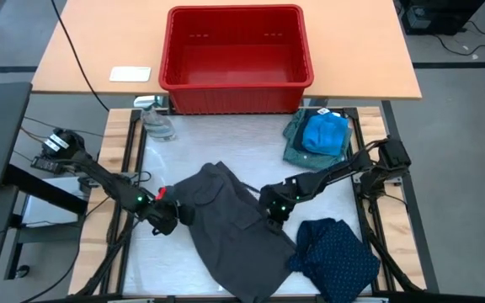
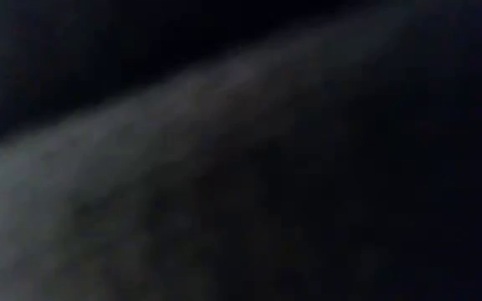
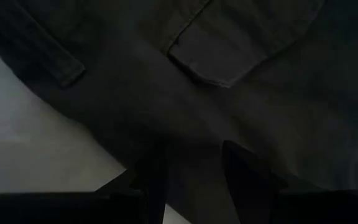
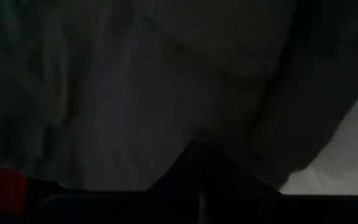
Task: Fold laundry
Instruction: Fold the gray shorts
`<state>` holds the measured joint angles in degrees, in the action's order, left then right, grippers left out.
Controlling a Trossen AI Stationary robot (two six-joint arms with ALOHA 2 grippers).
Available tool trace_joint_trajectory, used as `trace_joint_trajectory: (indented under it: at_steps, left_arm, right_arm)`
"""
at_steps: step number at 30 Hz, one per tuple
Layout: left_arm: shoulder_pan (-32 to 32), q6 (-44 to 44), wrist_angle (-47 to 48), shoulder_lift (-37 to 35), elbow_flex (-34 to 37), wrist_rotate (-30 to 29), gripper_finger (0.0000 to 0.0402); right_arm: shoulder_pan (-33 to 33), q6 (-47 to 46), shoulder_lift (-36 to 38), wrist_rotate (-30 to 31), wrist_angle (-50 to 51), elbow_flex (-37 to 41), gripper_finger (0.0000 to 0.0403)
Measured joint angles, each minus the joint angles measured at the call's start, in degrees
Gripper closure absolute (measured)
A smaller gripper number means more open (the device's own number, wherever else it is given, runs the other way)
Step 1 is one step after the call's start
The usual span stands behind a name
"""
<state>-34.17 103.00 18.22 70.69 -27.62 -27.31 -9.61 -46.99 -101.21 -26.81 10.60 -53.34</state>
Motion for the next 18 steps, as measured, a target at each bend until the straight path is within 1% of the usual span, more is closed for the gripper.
trace_joint_trajectory:
  at_steps: [2,7,9,12,18]
  left_arm:
    - [0.0,0.0,1.2,-1.6,-0.1,0.0,0.0248]
    - [-0.6,-0.1,4.7,-6.3,-0.1,0.1,0.0247]
    - [-1.2,-0.1,6.1,-7.7,-0.2,0.1,0.0238]
    - [-2.4,0.6,8.8,-8.5,-0.2,0.1,0.021]
    - [-3.4,5.6,14.9,-6.7,-0.1,0.4,0.0125]
  right_arm:
    - [1.1,0.0,0.7,0.7,-0.7,0.0,0.0382]
    - [4.4,2.3,3.5,6.1,-0.7,0.0,0.0344]
    - [5.9,3.9,4.7,7.5,-0.7,0.0,0.0326]
    - [8.0,6.9,6.3,8.8,-1.2,0.0,0.0291]
    - [11.1,15.0,6.9,9.0,-8.6,-0.1,0.0215]
